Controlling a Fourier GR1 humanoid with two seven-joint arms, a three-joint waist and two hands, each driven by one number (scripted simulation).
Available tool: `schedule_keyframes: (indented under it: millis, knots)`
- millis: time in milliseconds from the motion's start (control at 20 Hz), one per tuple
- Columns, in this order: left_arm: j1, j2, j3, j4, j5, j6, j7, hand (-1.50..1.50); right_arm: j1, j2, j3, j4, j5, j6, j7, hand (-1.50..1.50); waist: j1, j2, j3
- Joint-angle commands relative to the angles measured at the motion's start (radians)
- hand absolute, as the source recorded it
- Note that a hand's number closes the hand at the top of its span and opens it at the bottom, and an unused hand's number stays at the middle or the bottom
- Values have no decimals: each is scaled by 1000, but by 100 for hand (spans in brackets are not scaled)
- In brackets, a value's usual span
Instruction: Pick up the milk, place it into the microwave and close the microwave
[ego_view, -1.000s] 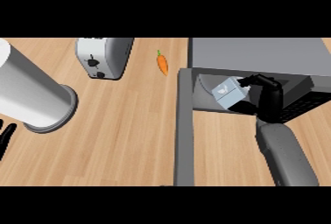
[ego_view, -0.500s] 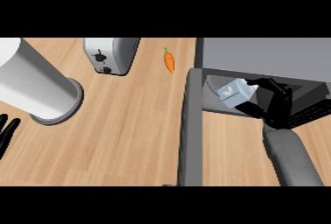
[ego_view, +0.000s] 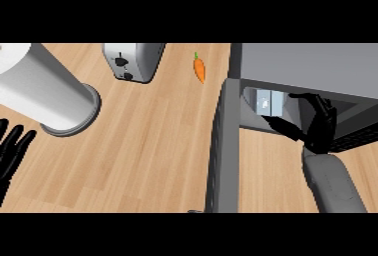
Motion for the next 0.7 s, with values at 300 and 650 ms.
schedule_keyframes:
  millis: [300, 650]
  knots:
    - [-48, -14, -53, 10, -42, 7, 7, -150, -145, 37, -10, 206, -41, 59, 224, -150, 37, 52, 9]
    - [-46, -28, -77, 17, -76, 12, 7, -150, -191, 31, -30, 265, -33, 42, 256, -150, 20, 42, 7]
